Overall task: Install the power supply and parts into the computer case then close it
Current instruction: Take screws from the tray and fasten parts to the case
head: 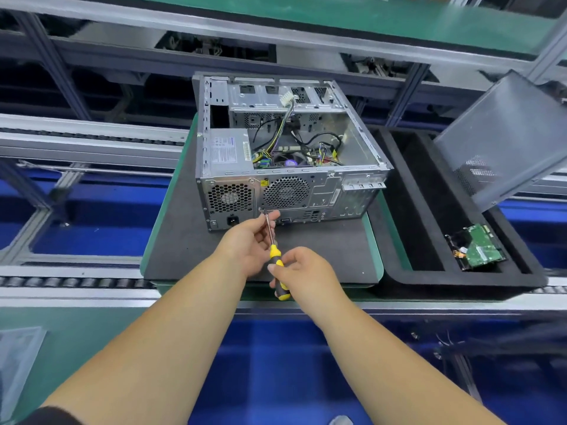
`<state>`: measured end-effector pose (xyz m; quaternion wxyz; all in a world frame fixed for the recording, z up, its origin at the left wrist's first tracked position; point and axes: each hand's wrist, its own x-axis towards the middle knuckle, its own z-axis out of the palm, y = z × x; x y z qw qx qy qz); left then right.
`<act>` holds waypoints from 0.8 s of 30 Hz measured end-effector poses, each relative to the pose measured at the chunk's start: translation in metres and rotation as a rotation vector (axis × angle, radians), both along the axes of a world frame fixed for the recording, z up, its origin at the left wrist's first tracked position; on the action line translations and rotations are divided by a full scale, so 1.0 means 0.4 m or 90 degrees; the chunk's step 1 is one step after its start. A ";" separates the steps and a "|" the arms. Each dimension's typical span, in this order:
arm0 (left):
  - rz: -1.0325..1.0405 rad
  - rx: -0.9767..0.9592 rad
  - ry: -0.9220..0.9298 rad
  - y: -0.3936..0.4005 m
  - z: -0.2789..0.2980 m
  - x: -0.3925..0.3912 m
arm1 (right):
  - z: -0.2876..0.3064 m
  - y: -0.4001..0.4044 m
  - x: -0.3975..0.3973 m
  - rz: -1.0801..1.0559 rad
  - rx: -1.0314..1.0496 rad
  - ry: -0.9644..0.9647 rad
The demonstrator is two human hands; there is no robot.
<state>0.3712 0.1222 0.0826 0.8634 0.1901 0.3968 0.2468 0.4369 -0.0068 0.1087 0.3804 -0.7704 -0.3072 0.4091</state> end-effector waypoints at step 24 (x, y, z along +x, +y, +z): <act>-0.002 0.048 0.113 0.035 -0.012 0.022 | -0.043 0.046 0.015 -0.002 0.019 0.066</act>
